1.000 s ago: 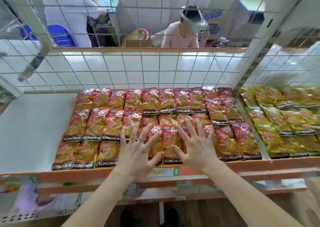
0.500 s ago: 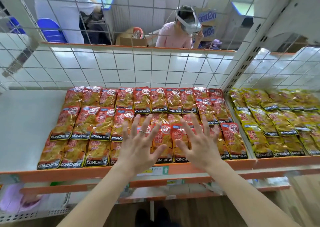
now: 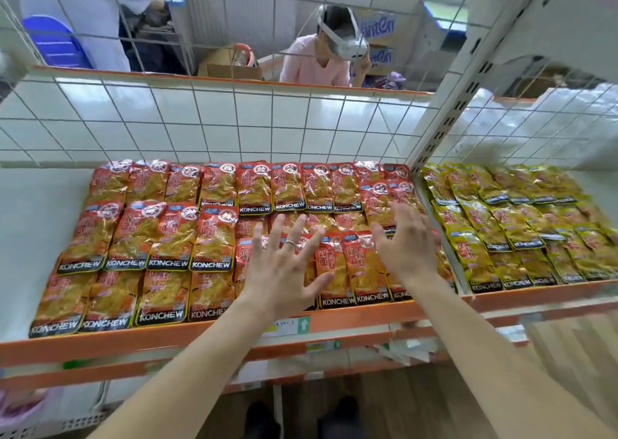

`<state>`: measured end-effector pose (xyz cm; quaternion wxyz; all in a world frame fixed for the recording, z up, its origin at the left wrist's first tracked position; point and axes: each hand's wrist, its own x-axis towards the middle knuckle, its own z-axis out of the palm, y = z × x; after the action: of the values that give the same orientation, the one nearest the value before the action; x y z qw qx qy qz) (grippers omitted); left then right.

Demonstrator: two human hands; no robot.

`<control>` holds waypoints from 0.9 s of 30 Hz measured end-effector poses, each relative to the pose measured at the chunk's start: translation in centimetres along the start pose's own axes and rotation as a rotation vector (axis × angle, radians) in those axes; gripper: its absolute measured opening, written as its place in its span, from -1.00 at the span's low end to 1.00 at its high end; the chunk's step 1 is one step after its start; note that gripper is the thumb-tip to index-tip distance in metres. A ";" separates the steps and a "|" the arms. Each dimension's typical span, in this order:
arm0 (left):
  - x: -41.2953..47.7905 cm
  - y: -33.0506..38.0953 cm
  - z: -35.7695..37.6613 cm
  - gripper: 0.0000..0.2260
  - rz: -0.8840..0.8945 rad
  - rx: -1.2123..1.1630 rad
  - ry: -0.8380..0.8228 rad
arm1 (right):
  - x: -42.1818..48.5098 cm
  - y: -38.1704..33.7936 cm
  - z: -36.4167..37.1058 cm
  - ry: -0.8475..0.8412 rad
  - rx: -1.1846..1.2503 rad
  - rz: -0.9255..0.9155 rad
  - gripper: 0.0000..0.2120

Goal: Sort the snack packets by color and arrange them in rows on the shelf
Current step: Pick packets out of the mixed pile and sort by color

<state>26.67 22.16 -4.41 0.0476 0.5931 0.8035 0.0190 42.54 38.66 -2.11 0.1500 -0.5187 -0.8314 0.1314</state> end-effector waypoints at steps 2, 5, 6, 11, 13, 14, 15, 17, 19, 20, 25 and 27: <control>0.5 1.2 -0.3 -0.30 -0.001 -0.013 0.013 | 2.4 0.4 -0.7 0.008 -0.012 0.100 -0.49; 1.7 3.0 -0.4 -0.30 -0.016 -0.022 -0.001 | 4.0 0.8 -1.1 -0.046 0.018 0.126 -0.52; 2.1 3.5 -0.3 -0.29 -0.021 -0.019 -0.011 | 4.2 0.8 -1.2 -0.057 0.042 0.122 -0.53; 2.6 5.7 0.2 -0.26 -0.060 0.016 -0.024 | 4.1 1.8 -2.2 -0.039 0.323 0.056 -0.75; 2.5 6.4 0.1 -0.25 -0.086 -0.008 -0.010 | 3.3 2.8 -2.7 -0.035 0.434 0.047 -0.79; 2.5 6.9 0.1 -0.25 -0.100 -0.022 0.003 | 2.7 3.4 -3.1 -0.049 0.459 0.044 -0.79; 2.5 7.4 0.1 -0.25 -0.110 -0.032 0.017 | 2.0 4.0 -3.3 -0.072 0.479 0.039 -0.79; 2.4 8.2 0.3 -0.25 -0.109 -0.034 0.026 | 0.4 5.2 -3.4 -0.112 0.480 0.012 -0.78; 2.3 8.9 0.8 -0.25 -0.099 -0.037 0.030 | -1.1 6.5 -3.1 -0.104 0.384 -0.068 -0.81; 2.2 9.2 1.0 -0.26 -0.095 -0.049 0.044 | -1.7 7.0 -2.9 -0.079 0.323 -0.114 -0.82; 2.8 10.8 1.1 -0.33 -0.132 -0.073 0.070 | -1.5 9.2 -2.0 0.002 0.232 -0.264 -0.77; 3.8 11.4 0.7 -0.33 -0.145 -0.058 0.067 | 0.0 9.2 -2.0 -0.030 0.226 -0.318 -0.73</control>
<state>36.46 29.14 -4.31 0.0391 0.5309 0.8445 0.0589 50.90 42.76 -3.68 0.2138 -0.3585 -0.8850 0.2064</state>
